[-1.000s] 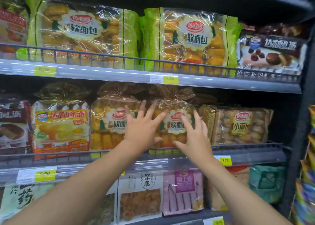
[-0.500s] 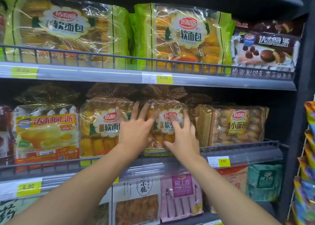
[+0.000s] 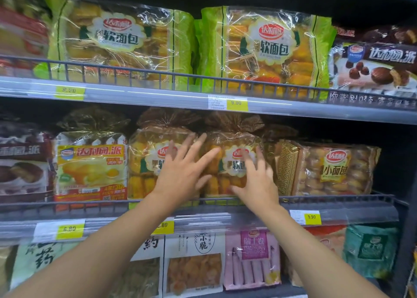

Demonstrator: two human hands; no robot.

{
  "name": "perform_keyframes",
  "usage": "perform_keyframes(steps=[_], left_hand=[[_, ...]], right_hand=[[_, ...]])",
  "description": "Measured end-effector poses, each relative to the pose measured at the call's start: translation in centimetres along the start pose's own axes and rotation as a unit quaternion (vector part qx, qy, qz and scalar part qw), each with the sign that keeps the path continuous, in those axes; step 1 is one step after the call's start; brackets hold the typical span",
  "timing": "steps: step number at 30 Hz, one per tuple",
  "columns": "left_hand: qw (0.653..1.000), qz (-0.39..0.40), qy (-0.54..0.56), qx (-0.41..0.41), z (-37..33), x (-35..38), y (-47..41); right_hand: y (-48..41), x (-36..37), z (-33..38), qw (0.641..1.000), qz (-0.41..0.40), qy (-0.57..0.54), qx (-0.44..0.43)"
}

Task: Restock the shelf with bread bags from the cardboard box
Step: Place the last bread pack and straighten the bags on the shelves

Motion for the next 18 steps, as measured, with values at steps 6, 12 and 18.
perform_keyframes(steps=[6, 12, 18], left_hand=[[0.953, -0.067, 0.156, -0.25, 7.6, -1.2, 6.6], [0.834, -0.052, 0.354, -0.421, 11.3, 0.7, 8.4], [0.814, 0.032, 0.411, -0.41, 12.0, 1.7, 7.3]], right_hand=[[-0.3, -0.9, -2.5, 0.975, -0.048, -0.213, 0.049], [-2.1, 0.7, -4.5, 0.942, 0.03, -0.311, 0.121], [-3.1, 2.1, -4.9, 0.919, 0.092, -0.359, 0.137]])
Point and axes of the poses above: each hand's wrist, its own y-axis away from the middle knuckle, its own x-axis out of the palm, z = x × y, the point moved 7 cm from there along -y, towards the middle knuckle, and after that the axes turned 4 degrees about z, right-handed, at the moved point
